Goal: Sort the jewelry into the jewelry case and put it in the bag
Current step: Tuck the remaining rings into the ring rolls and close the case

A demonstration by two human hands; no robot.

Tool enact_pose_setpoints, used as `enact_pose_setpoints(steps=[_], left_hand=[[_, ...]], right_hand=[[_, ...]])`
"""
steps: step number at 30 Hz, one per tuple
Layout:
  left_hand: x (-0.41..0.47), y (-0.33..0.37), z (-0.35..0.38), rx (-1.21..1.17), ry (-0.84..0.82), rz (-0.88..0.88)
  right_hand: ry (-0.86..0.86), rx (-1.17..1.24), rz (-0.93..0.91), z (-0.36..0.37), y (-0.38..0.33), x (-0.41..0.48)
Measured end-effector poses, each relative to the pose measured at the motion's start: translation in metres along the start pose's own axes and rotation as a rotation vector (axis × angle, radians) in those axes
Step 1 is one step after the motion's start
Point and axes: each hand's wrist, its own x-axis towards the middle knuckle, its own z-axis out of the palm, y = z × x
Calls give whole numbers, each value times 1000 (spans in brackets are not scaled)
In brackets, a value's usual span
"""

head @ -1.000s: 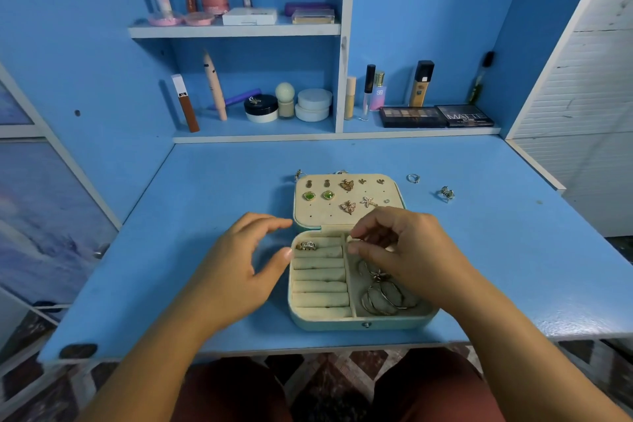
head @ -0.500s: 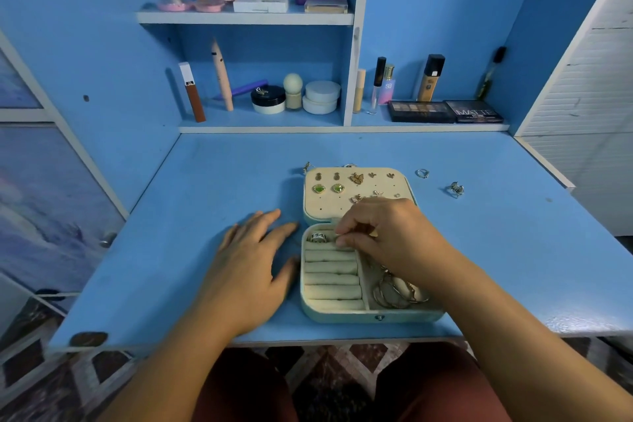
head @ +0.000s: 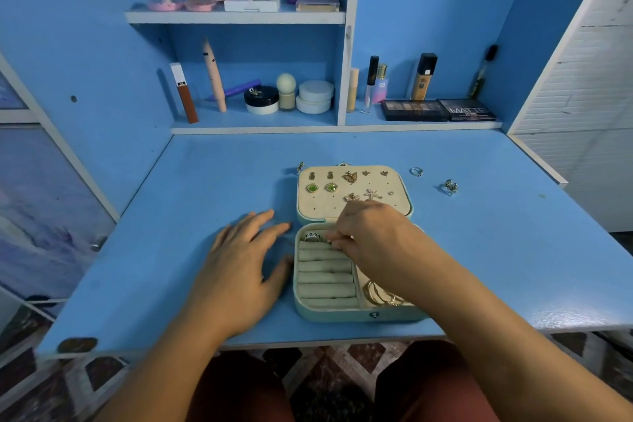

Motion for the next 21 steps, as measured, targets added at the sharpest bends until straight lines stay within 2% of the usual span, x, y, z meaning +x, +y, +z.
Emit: enact_pose_setpoints(steps=[2,4,7,9,12,16,21], left_hand=[[0,0,0,5,1,-7],[1,0,0,22,6,-7],[2,0,1,35,8,-6],[2,0,1,35,6,-8],[2,0,0,33,12,-9],[2,1,-1,15,8,-13],[1,0,-1,7,17,-8]], right_hand=[[-59,72,-39,-12,5,-2],[0,185,-25,-26,18,-3],[258,259,176,-43,55,8],[304,157,339,-48,88,20],[230,30,496,-47,129,37],[2,-229,545,-38,156,53],[53,-94,572,-29,162,60]])
